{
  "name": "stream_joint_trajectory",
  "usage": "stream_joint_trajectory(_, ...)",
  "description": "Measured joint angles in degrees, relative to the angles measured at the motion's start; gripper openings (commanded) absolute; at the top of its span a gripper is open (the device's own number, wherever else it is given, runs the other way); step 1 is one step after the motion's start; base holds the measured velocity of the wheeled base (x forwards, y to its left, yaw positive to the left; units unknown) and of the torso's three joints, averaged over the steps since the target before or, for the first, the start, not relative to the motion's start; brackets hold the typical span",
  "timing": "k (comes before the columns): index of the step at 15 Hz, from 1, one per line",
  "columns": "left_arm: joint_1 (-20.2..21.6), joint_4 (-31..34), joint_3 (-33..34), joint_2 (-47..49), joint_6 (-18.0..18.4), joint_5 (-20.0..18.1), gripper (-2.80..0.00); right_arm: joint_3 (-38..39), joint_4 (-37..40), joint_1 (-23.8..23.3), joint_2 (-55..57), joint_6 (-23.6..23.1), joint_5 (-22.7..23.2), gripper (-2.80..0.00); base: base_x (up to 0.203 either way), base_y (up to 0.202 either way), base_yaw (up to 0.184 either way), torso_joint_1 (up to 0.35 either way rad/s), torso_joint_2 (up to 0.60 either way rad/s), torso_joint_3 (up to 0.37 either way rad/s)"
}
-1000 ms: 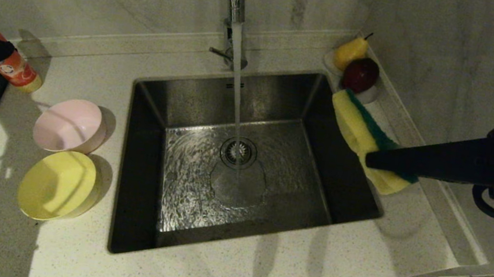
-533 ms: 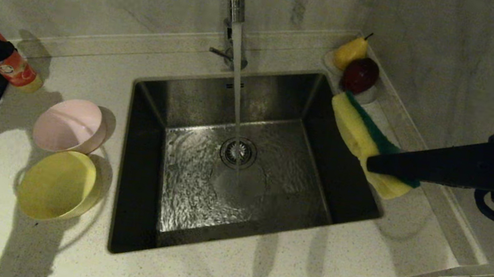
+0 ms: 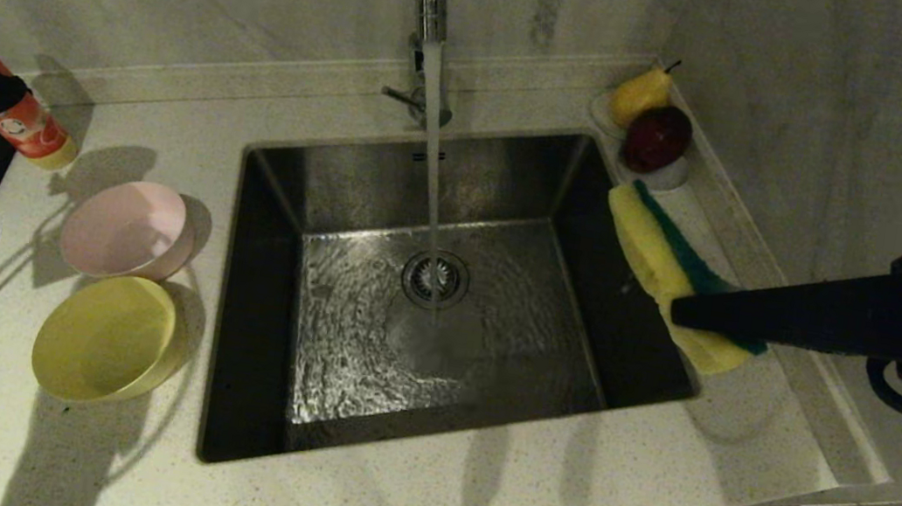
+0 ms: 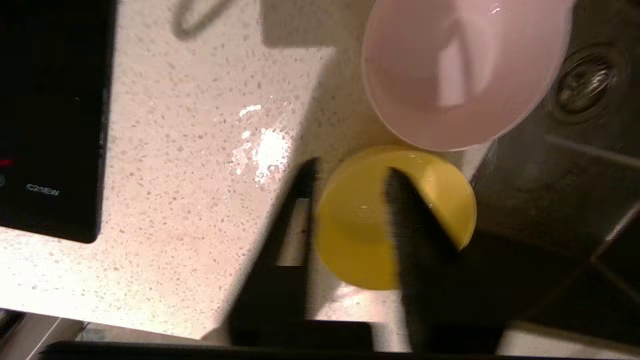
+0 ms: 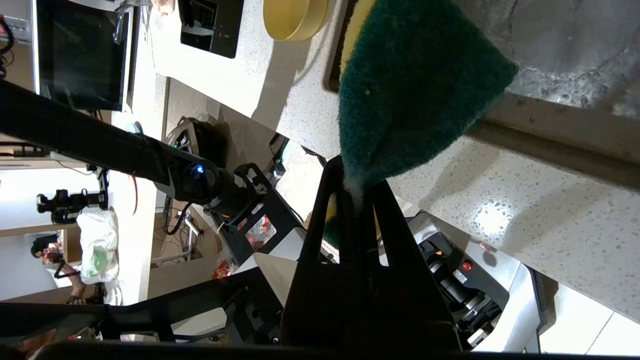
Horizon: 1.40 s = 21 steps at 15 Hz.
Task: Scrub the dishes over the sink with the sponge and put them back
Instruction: Wash the bowl
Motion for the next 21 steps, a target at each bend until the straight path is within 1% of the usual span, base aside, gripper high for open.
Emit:
stream_joint_trajectory(2, -0.3, -3.2, 0.3, 2.3, -0.1, 0.6, 0.00, 0.1, 0.0, 0.0, -0.1, 0.0, 0.0, -2.80, 0.000, 0.000, 0.000, 0.000, 0.00, 0.000)
stream_joint_trajectory(5, -0.5, -7.6, 0.7, 6.4, -1.5, 4.2, 0.00, 0.3, -0.4, -0.1, 0.0, 0.1, 0.0, -2.80, 0.000, 0.000, 0.000, 0.000, 0.00, 0.000)
stream_joint_trajectory(9, -1.7, -9.2, 0.8, 10.9, -3.2, 4.4, 0.00, 0.6, -0.4, -0.1, 0.0, 0.1, 0.0, -2.80, 0.000, 0.000, 0.000, 0.000, 0.00, 0.000)
stream_joint_trajectory(12, -2.4, -12.2, 0.7, 13.7, -4.8, 4.4, 0.00, 0.8, -0.4, -0.2, -0.4, 0.0, 0.0, -2.80, 0.000, 0.000, 0.000, 0.000, 0.00, 0.000)
stream_joint_trajectory(19, -3.4, -12.6, 0.4, 16.4, -5.7, 4.4, 0.00, 0.8, -0.5, -0.4, -0.8, -0.1, 0.0, -2.80, 0.000, 0.000, 0.000, 0.000, 0.00, 0.000)
stream_joint_trajectory(20, -3.4, -12.6, 0.4, 16.7, -5.7, 4.5, -2.80, 0.8, -0.5, -0.4, -0.9, 0.0, 0.0, -2.80, 0.000, 0.000, 0.000, 0.000, 0.00, 0.000)
stream_joint_trajectory(21, -3.4, -12.6, 0.2, 16.9, -5.6, 4.5, -2.80, 0.8, -0.4, -0.4, -0.9, 0.0, 0.0, -2.80, 0.000, 0.000, 0.000, 0.000, 0.00, 0.000)
